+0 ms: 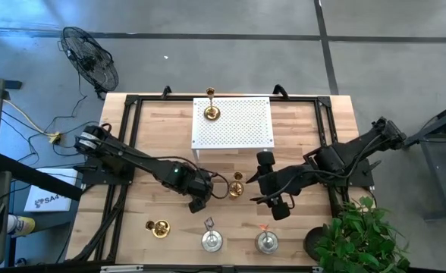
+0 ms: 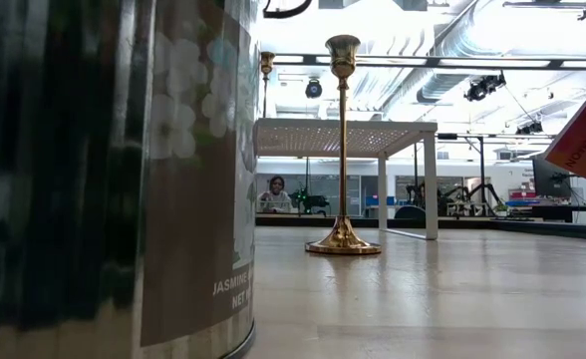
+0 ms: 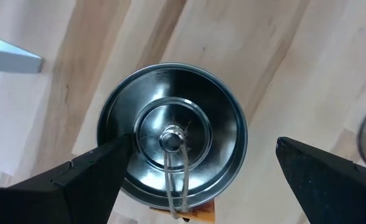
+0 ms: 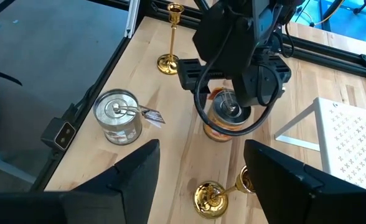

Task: Pick & Place candle stick holders
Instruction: Put the top left silver scented candle on the shelf

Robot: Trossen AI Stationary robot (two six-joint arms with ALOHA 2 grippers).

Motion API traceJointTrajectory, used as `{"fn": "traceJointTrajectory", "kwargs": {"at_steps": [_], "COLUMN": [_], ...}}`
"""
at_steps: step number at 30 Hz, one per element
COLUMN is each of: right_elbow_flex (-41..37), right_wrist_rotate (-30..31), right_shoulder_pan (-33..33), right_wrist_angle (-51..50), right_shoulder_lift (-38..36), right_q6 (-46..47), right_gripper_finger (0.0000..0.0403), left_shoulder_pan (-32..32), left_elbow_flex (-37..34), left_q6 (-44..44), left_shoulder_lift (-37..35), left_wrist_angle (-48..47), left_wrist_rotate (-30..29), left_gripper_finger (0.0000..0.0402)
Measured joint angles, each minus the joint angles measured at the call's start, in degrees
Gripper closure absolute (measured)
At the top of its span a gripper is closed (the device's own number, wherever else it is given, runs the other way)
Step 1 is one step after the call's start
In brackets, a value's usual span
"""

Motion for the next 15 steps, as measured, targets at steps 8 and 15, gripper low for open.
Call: {"fn": "traceJointTrajectory", "kwargs": {"at_steps": [8, 15], "right_elbow_flex": [0.0, 0.0], "right_wrist_rotate": [0.0, 0.0], "right_shoulder_pan": [0.0, 0.0], "right_wrist_angle": [0.0, 0.0], "right_shoulder_lift": [0.0, 0.0], "right_q6": [0.0, 0.0], "right_gripper_finger": [0.0174, 0.0174], "left_shoulder_pan": [0.0, 0.0], "left_elbow_flex": [0.0, 0.0], "left_q6": [0.0, -1.3], "left_shoulder_lift": [0.0, 0.0], "left_wrist_angle": [0.1, 0.2], "left_wrist_rotate": [-0.3, -0.4], "left_gripper_finger": [0.0002, 0.0002]}}
